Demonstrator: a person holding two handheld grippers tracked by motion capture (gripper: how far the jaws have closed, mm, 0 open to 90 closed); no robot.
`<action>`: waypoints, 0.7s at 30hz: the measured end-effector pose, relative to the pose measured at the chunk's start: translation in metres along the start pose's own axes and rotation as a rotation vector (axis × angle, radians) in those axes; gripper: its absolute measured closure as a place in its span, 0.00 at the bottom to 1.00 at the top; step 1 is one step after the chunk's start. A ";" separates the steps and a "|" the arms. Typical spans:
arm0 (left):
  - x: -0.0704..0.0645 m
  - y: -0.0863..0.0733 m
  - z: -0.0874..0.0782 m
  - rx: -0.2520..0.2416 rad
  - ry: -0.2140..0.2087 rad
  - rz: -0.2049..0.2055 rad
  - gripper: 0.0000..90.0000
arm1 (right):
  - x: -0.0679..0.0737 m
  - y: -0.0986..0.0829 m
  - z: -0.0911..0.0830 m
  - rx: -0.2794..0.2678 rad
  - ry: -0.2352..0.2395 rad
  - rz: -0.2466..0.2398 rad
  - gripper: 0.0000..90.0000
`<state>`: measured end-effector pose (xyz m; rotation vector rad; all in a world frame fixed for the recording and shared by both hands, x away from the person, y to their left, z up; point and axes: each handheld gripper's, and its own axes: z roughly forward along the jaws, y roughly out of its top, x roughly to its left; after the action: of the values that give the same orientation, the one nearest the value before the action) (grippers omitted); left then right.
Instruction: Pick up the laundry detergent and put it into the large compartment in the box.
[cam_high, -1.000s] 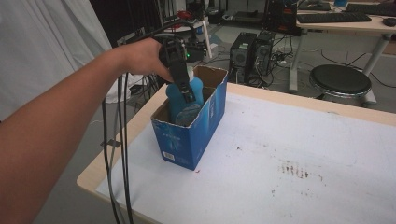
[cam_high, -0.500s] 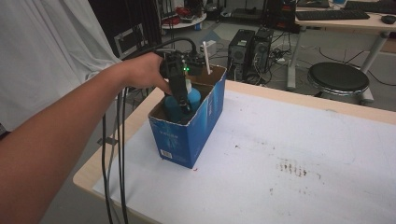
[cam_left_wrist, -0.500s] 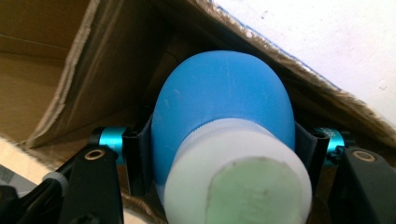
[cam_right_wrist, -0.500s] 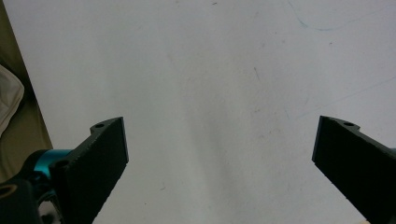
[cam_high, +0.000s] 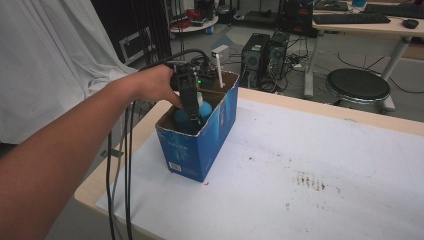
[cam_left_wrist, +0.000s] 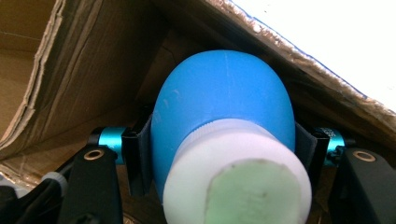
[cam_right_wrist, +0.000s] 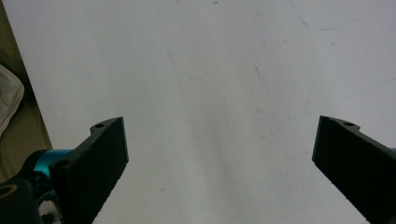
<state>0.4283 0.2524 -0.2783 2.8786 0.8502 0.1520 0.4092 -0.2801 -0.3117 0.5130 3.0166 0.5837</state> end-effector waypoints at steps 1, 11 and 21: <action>0.000 0.000 0.000 0.002 -0.001 -0.001 0.42 | 0.000 0.000 0.000 0.001 0.002 -0.004 0.03; 0.005 -0.006 -0.017 -0.072 0.020 -0.055 0.32 | 0.001 0.001 0.000 0.000 0.001 -0.007 0.03; -0.001 -0.014 -0.060 -0.226 0.025 -0.101 0.29 | 0.005 0.003 -0.001 -0.003 -0.004 -0.007 0.03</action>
<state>0.4120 0.2697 -0.2218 2.6244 0.9162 0.2565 0.4051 -0.2758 -0.3090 0.5030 3.0115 0.5865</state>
